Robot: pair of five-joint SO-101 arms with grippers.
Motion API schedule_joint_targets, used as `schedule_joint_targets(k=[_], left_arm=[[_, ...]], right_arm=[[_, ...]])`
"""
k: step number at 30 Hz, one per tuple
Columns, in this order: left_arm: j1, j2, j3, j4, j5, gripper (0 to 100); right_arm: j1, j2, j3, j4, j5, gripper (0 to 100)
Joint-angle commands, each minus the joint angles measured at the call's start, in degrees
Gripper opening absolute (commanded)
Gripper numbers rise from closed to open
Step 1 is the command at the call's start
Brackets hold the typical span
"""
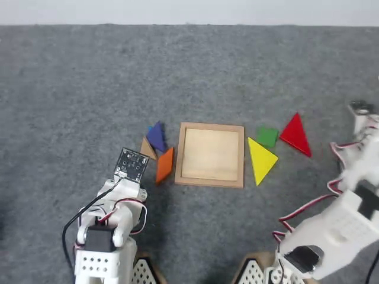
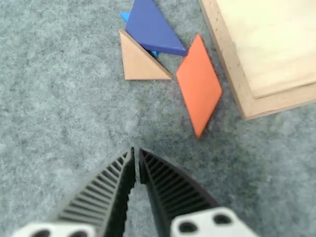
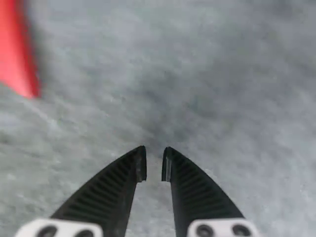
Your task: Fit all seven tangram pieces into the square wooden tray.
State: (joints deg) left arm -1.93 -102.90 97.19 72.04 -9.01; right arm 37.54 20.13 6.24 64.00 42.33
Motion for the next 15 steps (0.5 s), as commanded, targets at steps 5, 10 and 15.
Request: schedule_joint_targets(k=[5, 10, 15], left_arm=[[-0.18, -0.97, -0.66, 0.18, 0.44, 2], [-0.18, -0.97, -0.66, 0.18, 0.44, 2], [-0.18, -0.97, -0.66, 0.18, 0.44, 2]], right_arm=[[-12.79, -7.52, -4.22, 2.68, -15.91, 8.5], [-28.88, -7.52, -9.23, 7.25, -27.69, 14.1], [-32.84, -7.25, -10.20, 4.79, -32.35, 29.1]])
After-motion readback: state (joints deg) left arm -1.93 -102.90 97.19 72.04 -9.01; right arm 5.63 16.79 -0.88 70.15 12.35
